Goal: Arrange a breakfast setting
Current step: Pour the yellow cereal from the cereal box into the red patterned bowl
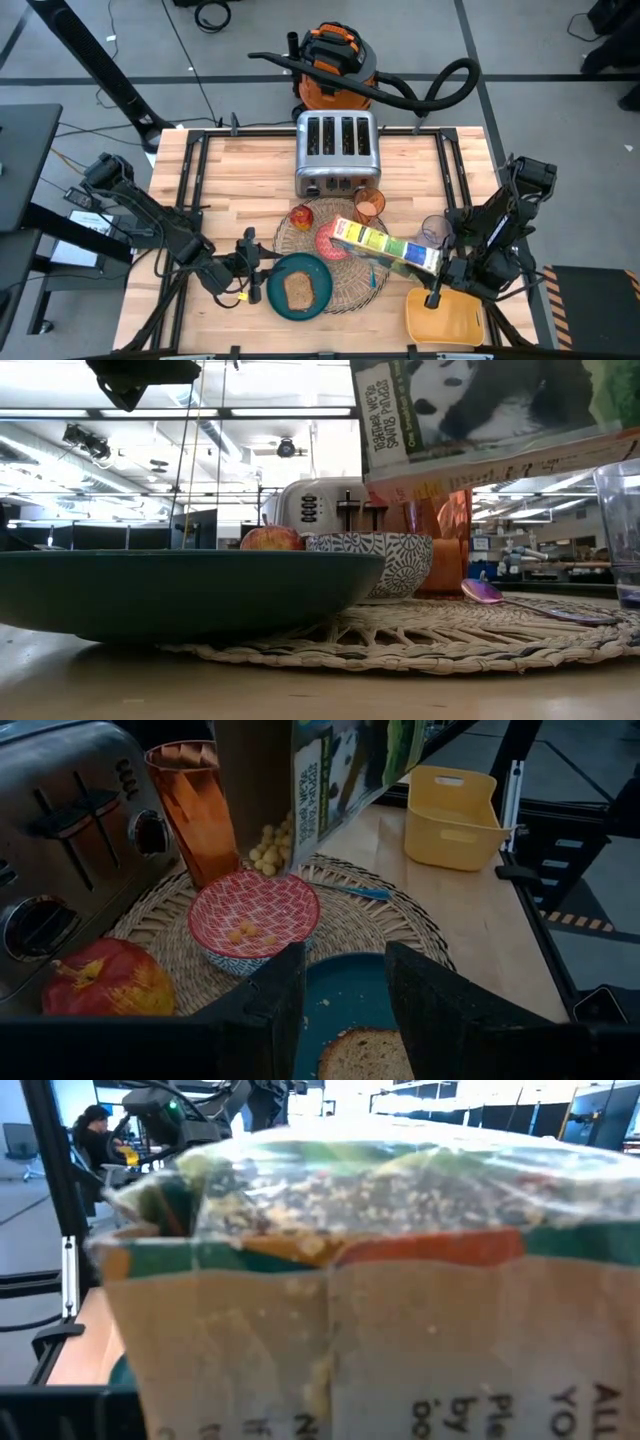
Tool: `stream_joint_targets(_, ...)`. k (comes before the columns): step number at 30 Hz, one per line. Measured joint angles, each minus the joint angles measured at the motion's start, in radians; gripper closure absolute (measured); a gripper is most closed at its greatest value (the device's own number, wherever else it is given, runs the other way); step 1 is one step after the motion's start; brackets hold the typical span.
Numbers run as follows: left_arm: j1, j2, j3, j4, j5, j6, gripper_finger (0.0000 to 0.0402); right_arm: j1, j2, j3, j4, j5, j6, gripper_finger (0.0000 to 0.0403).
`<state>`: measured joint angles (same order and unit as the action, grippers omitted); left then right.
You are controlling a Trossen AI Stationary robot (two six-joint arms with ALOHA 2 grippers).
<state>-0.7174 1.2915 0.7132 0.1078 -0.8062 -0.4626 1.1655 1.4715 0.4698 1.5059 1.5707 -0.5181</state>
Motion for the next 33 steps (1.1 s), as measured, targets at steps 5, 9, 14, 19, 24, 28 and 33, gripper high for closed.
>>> stream_joint_targets(5, 0.0, 0.0, 0.0, 0.0, 0.0, 0.0, 0.0255, 0.01, 0.0, 0.0, 0.017, 0.0, -0.025, 0.0227)
stream_joint_targets(9, 0.0, 0.0, 0.0, 0.0, 0.0, -0.009, 0.0255, -0.009, 0.001, 0.016, 0.024, 0.001, -0.02, 0.0227)
stream_joint_targets(14, 0.001, 0.0, 0.0, 0.002, 0.0, -0.017, 0.0255, -0.04, 0.001, 0.054, 0.033, -0.001, -0.097, 0.0227)
stream_joint_targets(19, 0.001, 0.0, 0.0, 0.006, 0.0, -0.019, 0.0255, -0.042, 0.001, 0.051, 0.041, -0.001, -0.138, 0.0227)
stream_joint_targets(24, 0.001, 0.0, 0.0, 0.008, 0.0, -0.019, 0.0255, -0.024, 0.001, 0.01, -0.026, -0.001, -0.073, 0.0227)
stream_joint_targets(28, 0.001, 0.0, 0.0, 0.008, 0.0, -0.019, 0.0255, -0.016, 0.001, -0.011, -0.046, 0.0, 0.02, 0.0227)
stream_joint_targets(33, 0.001, 0.0, 0.0, 0.009, 0.0, -0.021, 0.0255, -0.016, 0.001, 0.026, -0.039, 0.0, -0.004, 0.0227)
